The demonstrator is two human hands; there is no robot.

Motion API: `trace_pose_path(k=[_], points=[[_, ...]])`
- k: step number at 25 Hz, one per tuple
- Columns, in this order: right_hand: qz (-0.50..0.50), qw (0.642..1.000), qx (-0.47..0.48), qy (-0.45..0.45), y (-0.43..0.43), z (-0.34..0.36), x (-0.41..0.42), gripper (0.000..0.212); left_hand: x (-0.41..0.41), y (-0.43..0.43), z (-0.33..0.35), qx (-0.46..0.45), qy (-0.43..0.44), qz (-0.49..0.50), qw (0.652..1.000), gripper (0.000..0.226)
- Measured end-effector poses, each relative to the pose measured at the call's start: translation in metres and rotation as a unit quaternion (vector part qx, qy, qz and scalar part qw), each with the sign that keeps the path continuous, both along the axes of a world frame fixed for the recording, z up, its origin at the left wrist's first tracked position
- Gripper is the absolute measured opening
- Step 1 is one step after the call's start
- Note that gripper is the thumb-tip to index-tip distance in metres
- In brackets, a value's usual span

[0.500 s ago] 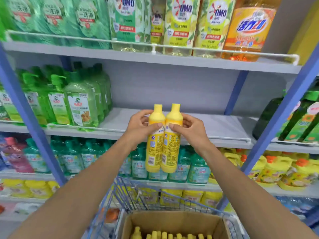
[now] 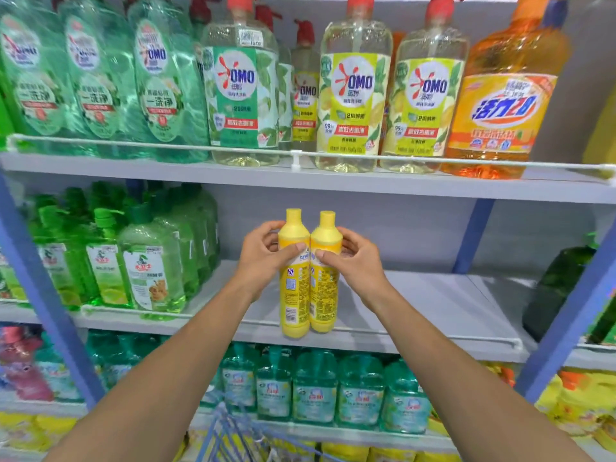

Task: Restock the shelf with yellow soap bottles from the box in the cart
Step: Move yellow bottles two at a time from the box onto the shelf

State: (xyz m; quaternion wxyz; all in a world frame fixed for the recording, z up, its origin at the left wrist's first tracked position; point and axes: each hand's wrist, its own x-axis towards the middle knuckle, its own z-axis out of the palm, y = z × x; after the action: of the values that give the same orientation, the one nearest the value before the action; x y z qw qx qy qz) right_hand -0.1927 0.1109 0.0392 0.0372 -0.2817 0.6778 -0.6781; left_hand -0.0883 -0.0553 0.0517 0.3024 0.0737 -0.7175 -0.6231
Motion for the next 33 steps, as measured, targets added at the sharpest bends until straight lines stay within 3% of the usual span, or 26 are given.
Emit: trace_pose_path(k=[6, 13, 16, 21, 28, 33], points=[[-0.013, 1.000, -0.001, -0.007, -0.013, -0.007, -0.019, 0.053, -0.033, -0.017, -0.012, -0.009, 0.000, -0.013, 1.000, 0.056], [-0.046, 0.997, -0.042, -0.036, -0.028, -0.046, -0.020, 0.060, -0.043, -0.042, -0.051, 0.057, -0.035, -0.085, 0.994, 0.060], [-0.071, 0.997, -0.032, -0.021, -0.025, -0.067, -0.014, 0.059, -0.040, -0.052, -0.063, 0.013, -0.060, -0.141, 0.988, 0.066], [-0.076, 0.997, 0.016, 0.010, -0.024, -0.078, -0.014, 0.057, -0.036, -0.053, -0.084, -0.056, -0.070, -0.153, 0.984, 0.060], [-0.002, 0.999, 0.045, -0.007, -0.017, -0.074, -0.023, 0.048, -0.039, -0.061, -0.085, -0.070, -0.080, -0.198, 0.974, 0.060], [0.014, 0.999, 0.040, -0.010, -0.017, -0.077, -0.027, 0.049, -0.048, -0.057, -0.093, -0.076, -0.060, -0.103, 0.990, 0.063]])
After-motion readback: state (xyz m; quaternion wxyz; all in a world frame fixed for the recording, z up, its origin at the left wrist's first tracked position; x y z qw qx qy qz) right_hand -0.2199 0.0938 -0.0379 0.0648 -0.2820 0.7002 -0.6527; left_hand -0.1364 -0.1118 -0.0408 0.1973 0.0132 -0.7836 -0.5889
